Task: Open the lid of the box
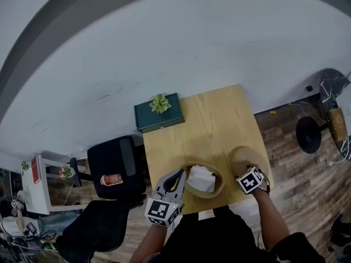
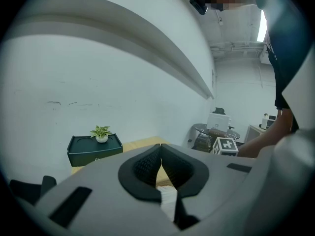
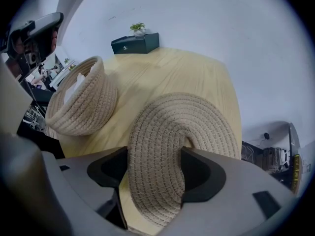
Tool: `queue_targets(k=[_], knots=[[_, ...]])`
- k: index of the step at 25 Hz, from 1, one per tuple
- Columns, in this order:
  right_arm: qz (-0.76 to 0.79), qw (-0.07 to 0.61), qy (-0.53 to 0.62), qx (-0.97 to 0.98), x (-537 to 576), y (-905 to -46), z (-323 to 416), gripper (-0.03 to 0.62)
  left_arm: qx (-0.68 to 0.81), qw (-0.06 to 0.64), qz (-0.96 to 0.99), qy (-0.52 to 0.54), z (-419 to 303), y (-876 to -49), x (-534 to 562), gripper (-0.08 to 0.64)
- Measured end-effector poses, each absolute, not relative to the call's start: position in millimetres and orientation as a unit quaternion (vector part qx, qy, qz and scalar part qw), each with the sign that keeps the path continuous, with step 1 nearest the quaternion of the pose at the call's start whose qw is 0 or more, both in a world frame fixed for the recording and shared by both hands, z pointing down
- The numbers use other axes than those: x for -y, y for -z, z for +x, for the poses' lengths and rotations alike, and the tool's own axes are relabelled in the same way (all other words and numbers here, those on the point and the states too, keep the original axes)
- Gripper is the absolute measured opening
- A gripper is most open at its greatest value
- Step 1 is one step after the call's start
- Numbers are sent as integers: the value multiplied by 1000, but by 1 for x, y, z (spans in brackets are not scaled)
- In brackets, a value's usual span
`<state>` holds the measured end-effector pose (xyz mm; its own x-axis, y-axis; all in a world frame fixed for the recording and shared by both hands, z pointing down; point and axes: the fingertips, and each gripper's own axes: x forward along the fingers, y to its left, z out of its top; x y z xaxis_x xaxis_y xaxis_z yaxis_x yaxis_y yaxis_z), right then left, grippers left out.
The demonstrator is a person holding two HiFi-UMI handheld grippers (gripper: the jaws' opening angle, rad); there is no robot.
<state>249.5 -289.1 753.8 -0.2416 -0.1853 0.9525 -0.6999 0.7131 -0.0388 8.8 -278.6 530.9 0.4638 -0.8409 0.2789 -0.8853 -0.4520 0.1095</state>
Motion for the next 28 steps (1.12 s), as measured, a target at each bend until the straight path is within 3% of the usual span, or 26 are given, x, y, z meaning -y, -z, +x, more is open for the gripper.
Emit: queue_targets(k=[9,16,23,28], knots=[[302,532,-224,759,293,-748,249,373,506,118,849,-92,9,-528,284,20],[329,490,-185,786,318,-688,230,388,504,110,852,-90,11,-526,283,20],[370,404,-106,830,362,-594,191,353,506,93,854,-83,2,-514,286,20],[387,299,-84,868,377,-529,158,342,515,80,851,-73,-11,-500,288,20]])
